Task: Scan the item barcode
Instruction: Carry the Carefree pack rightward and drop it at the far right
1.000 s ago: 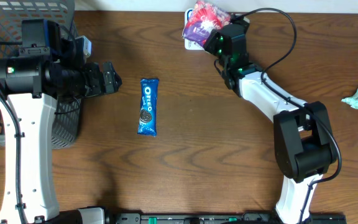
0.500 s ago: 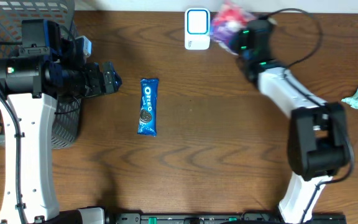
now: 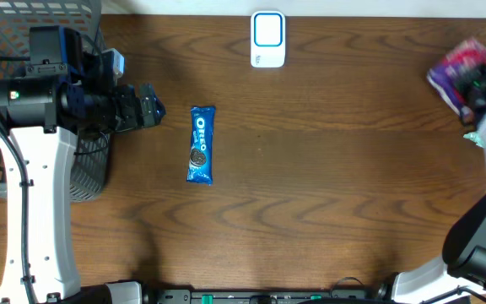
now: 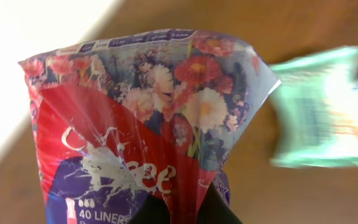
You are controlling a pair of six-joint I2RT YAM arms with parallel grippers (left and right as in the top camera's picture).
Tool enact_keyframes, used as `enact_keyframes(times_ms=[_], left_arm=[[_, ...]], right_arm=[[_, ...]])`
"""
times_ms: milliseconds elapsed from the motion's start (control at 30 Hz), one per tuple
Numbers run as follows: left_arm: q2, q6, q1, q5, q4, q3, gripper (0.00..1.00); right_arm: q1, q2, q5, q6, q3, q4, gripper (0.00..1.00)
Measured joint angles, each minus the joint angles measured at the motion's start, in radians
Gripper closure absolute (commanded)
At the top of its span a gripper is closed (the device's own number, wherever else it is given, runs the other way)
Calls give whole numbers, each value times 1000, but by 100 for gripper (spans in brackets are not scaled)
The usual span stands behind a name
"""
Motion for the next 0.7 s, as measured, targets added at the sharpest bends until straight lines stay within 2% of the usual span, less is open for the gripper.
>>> enact_keyframes(times_ms=[100, 167, 233, 267, 300, 367, 600, 700], left_arm=[[0, 0, 0, 0, 0, 0, 2], [0, 0, 0, 0, 0, 0, 2], [0, 0, 0, 0, 0, 0, 2], [0, 0, 0, 0, 0, 0, 2], [0, 0, 0, 0, 0, 0, 2], [0, 0, 0, 0, 0, 0, 2], [0, 0, 0, 0, 0, 0, 2], [0, 0, 0, 0, 0, 0, 2]], right_arm=[[-77, 17, -2, -79, 0, -22, 99], [-113, 31, -8, -127, 0, -22, 91], [-146, 51, -25, -175, 0, -21, 74], [-160, 61, -37, -196, 0, -17, 57], [-169, 69, -44, -206, 0, -13, 47], [-180, 78, -72, -236, 0, -2, 39], [-184, 80, -193, -295, 0, 37, 30], [-183, 80, -272, -310, 0, 37, 29]])
